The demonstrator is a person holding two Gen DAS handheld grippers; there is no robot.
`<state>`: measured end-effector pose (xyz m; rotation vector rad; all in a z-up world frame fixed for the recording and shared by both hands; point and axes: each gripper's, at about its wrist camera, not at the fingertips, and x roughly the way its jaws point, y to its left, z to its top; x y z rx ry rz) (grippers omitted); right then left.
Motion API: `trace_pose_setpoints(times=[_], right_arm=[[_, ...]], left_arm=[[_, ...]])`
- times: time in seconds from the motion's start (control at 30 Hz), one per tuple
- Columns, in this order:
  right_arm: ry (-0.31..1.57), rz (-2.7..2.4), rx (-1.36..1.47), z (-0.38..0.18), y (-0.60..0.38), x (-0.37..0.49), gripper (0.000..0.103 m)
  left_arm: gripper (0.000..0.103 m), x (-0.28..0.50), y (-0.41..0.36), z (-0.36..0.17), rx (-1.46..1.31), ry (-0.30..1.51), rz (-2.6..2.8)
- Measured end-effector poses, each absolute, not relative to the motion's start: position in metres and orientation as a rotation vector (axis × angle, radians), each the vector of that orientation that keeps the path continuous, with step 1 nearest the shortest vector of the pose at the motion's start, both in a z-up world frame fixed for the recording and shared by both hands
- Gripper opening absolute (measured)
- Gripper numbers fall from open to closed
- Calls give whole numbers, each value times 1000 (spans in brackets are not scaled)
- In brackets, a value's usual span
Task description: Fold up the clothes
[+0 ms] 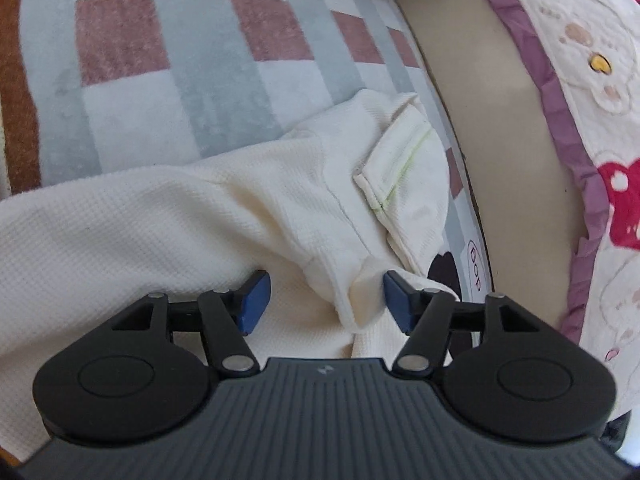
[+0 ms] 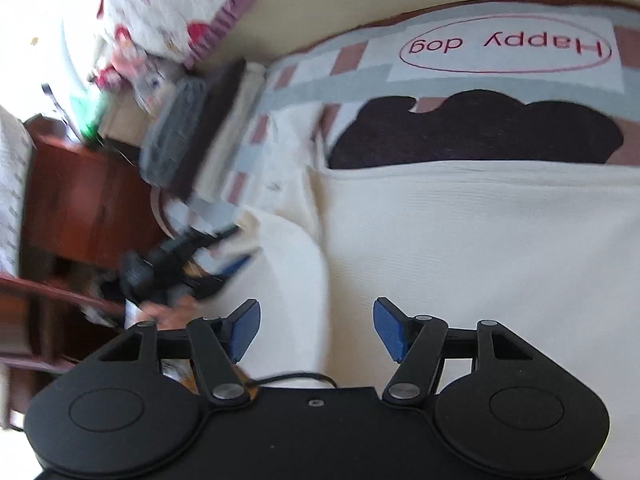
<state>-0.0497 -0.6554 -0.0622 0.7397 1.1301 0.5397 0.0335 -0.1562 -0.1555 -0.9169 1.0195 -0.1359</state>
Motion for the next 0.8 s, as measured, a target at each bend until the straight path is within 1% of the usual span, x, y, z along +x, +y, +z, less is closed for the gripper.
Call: trace_pose_setpoints(times=[0.03, 0.1, 0.17, 0.27, 0.37, 0.43, 0.53, 0.63, 0.7, 0.8], right_arm=[[1130, 544, 747, -62, -655, -48, 69], [1167, 546, 683, -65, -644, -40, 69], [1235, 556, 608, -72, -629, -31, 69], [1319, 577, 525, -80, -606, -23, 69], [1371, 593, 465, -84, -586, -19, 69], [1404, 604, 424, -86, -573, -17, 69], [1447, 618, 383, -91, -555, -15, 69], [1456, 636, 415, -95, -548, -18, 69], [1467, 637, 377, -99, -537, -19, 69], [1510, 609, 298, -112, -518, -18, 69]], left_arm=[[34, 34, -159, -154, -892, 1017, -155], [11, 34, -164, -150, -851, 1013, -168], [5, 33, -167, -143, -814, 994, -176], [5, 32, -174, -117, -672, 873, -180], [5, 29, -176, -87, -555, 697, -193], [5, 29, -175, -77, -509, 632, -194], [5, 37, -168, -82, -503, 627, -167], [5, 46, -158, -101, -583, 692, -159], [5, 49, -153, -116, -631, 746, -150], [5, 47, -145, -129, -673, 773, -151]])
